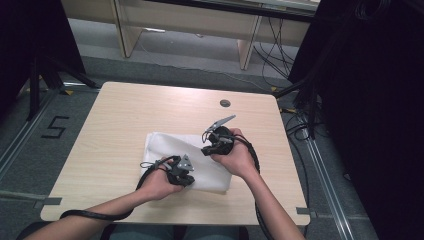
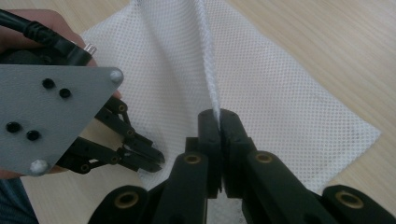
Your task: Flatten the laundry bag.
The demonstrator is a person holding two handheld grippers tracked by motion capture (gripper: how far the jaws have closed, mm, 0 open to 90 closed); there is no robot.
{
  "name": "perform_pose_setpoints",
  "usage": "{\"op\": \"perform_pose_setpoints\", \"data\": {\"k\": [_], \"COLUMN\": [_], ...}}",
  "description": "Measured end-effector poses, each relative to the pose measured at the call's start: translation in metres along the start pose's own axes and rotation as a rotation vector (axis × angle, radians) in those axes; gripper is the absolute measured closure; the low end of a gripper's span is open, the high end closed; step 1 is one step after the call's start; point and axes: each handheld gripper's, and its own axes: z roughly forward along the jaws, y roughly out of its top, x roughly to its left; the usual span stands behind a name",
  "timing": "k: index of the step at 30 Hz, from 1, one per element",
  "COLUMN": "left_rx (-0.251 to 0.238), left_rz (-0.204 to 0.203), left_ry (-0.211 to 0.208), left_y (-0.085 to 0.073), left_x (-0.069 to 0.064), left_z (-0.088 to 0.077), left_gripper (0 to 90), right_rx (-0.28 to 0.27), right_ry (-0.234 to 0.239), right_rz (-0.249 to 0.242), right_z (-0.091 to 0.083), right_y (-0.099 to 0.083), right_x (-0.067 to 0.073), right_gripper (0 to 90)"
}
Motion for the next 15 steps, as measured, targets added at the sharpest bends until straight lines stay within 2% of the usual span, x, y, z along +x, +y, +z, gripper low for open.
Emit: {"op": "perform_pose_setpoints", "data": {"k": [3,5,7,9,10,11,13,14,15], "left_rx": [-0.010,0.007,0.009,0.012,0.012,0.012,-0.008,-0.012,-0.009], "left_rz": [0.010,0.016,0.032,0.020,0.025,0.025,0.009,0.006,0.006], "left_ry": [-0.004,-0.016,-0.012,-0.006,-0.001,-0.001,0.014,0.024,0.022], "left_y": [0.000,0.000,0.000,0.000,0.001,0.001,0.002,0.003,0.004], "left_x": [-0.004,-0.009,-0.010,-0.008,-0.006,-0.006,-0.007,-0.006,-0.005], "left_z": [-0.006,-0.007,-0.003,0.000,0.000,0.000,0.003,0.005,0.005], "left_gripper": [84.8,86.7,88.6,88.9,89.0,89.1,89.1,89.1,89.1], "right_rx": [-0.007,-0.004,-0.017,-0.020,-0.012,-0.012,-0.018,-0.029,-0.033], "right_ry": [-0.005,-0.008,-0.011,-0.014,-0.004,-0.004,-0.011,-0.002,-0.005], "right_rz": [0.001,0.006,-0.014,-0.016,0.005,0.005,0.011,-0.027,-0.031], "right_z": [0.000,-0.001,-0.001,-0.002,-0.003,-0.003,-0.004,-0.005,-0.005], "right_y": [0.000,0.001,0.002,0.002,0.002,0.002,0.002,0.003,0.004], "right_x": [0.000,0.001,0.001,0.002,0.003,0.003,0.005,0.004,0.004], "right_gripper": [89.3,89.2,89.1,89.1,89.1,89.1,89.1,89.1,89.0]}}
